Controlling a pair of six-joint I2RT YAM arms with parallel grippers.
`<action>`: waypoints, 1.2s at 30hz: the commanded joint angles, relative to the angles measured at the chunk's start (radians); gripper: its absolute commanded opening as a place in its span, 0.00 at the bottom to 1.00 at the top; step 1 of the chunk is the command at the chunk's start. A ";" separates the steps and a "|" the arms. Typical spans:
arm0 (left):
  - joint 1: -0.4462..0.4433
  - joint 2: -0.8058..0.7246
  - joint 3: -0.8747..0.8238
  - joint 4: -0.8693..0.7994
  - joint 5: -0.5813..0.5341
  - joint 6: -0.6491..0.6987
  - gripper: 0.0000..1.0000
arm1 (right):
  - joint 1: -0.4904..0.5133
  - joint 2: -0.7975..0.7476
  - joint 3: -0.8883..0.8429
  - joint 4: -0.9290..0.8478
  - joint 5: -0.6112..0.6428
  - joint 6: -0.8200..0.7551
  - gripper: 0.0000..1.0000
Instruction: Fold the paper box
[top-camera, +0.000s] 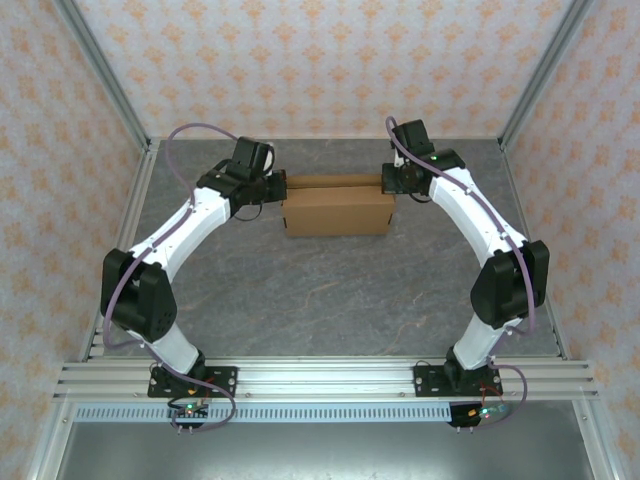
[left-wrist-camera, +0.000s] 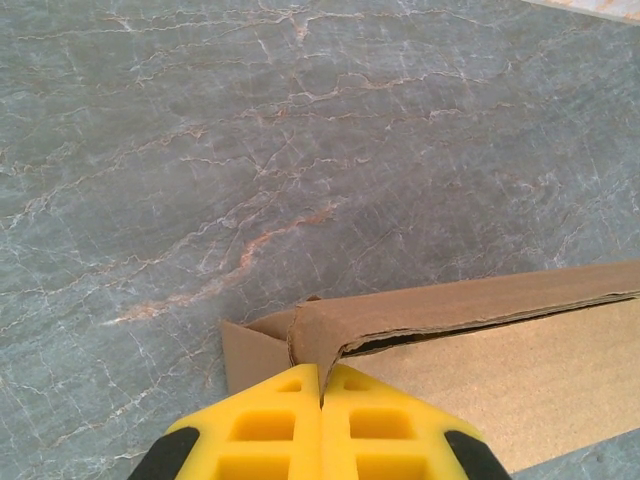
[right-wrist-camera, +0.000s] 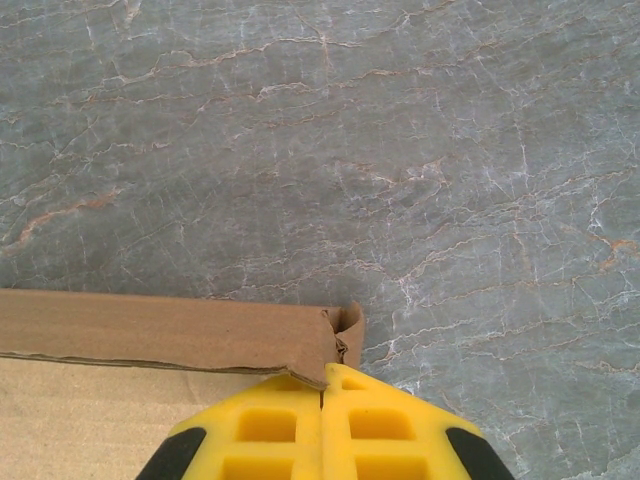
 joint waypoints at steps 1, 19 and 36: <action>0.003 -0.013 -0.057 -0.077 -0.085 0.016 0.00 | 0.012 0.021 -0.031 -0.070 0.023 -0.005 0.01; -0.031 -0.027 -0.134 0.005 -0.140 0.002 0.00 | 0.011 0.014 -0.051 -0.042 0.032 -0.005 0.00; -0.042 -0.039 -0.219 0.094 -0.148 0.024 0.00 | 0.016 -0.031 -0.157 0.077 0.018 0.032 0.00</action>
